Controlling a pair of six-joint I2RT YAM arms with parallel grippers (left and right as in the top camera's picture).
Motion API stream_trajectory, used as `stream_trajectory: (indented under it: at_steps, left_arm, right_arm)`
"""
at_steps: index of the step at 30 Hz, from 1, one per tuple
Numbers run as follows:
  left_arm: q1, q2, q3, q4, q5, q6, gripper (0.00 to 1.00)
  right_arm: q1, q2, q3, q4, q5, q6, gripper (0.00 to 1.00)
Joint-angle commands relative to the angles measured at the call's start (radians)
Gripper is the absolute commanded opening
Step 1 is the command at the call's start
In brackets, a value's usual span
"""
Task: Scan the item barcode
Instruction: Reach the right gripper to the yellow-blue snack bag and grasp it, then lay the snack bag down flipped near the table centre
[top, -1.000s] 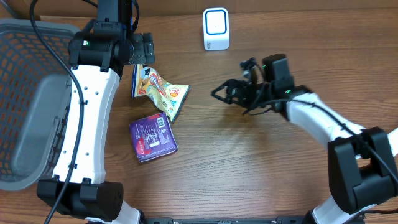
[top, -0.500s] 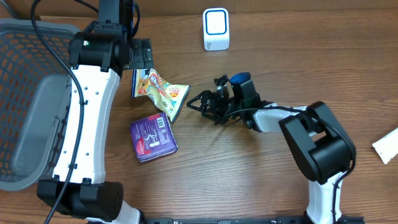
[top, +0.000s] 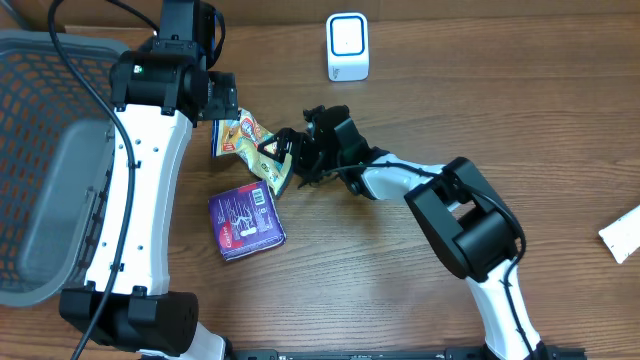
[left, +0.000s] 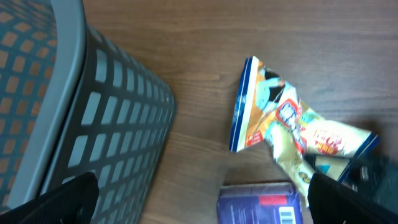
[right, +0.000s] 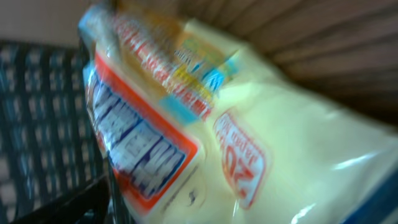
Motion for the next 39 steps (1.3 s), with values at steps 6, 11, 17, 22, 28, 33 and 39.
stream_trajectory:
  at_steps: [6,11,17,22,28,33,39]
  left_arm:
    - [0.007,-0.006,0.019,-0.026,-0.019,0.015,1.0]
    - [0.007,-0.006,0.019,-0.026,-0.019,0.011,1.0]
    - [0.007,-0.006,0.019,-0.021,-0.018,-0.027,1.0]
    - [0.007,-0.006,0.019,0.0,-0.017,-0.077,1.0]
    - [0.007,-0.006,0.019,0.029,-0.007,-0.133,1.0]
    - [0.007,-0.005,0.019,0.06,-0.007,-0.147,1.0]
    - [0.007,-0.002,0.019,0.086,0.001,-0.151,0.99]
  right_arm:
    - [-0.008,0.108,0.005,-0.069,0.147,-0.1,0.04]
    - [-0.041,0.041,0.005,-0.193,0.137,-0.28,0.04]
    - [-0.133,-0.257,0.005,-0.635,0.451,-0.602,0.04]
    - [-0.148,-0.51,0.005,-0.869,0.96,-0.877,0.04]
    - [-0.126,-0.661,0.005,-0.956,1.499,-1.025,0.04]
    - [-0.052,-0.663,0.003,-1.078,1.697,-1.032,0.04]
    - [0.079,-0.661,-0.039,-1.104,1.882,-1.011,0.04]
